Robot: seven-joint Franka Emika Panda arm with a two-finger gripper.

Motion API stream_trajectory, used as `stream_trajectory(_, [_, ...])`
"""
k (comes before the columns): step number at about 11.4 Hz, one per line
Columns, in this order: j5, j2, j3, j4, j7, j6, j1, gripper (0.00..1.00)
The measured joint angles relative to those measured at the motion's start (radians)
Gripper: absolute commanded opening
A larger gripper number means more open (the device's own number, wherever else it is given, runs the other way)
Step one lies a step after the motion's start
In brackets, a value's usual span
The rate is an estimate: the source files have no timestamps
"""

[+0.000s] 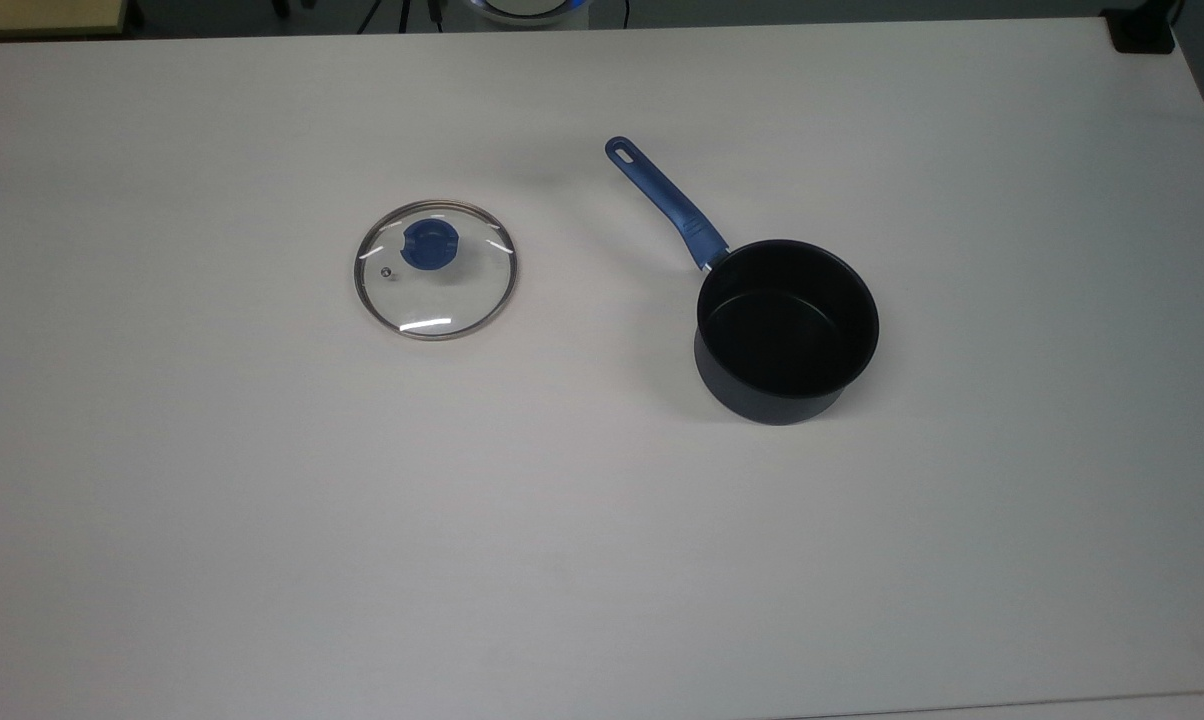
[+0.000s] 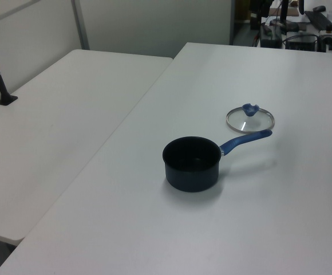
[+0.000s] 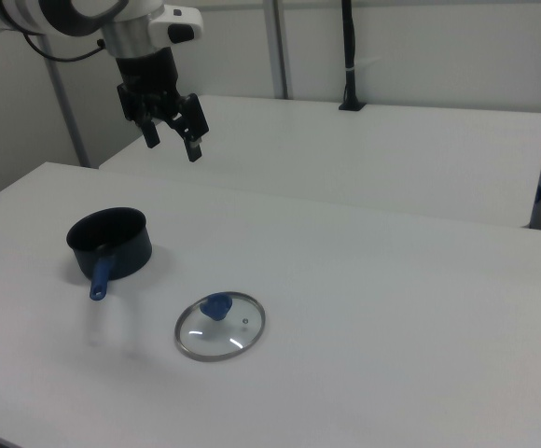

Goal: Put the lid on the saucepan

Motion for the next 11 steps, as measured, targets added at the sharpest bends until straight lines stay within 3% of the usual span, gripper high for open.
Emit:
stream_trajectory(8, [-0.001, 0.0, 0.0, -0.007, -0.02, 0.0, 0.0, 1.0])
stream_trajectory(11, [-0.052, 0.003, 0.0, -0.059, -0.307, 0.0, 0.001, 1.0])
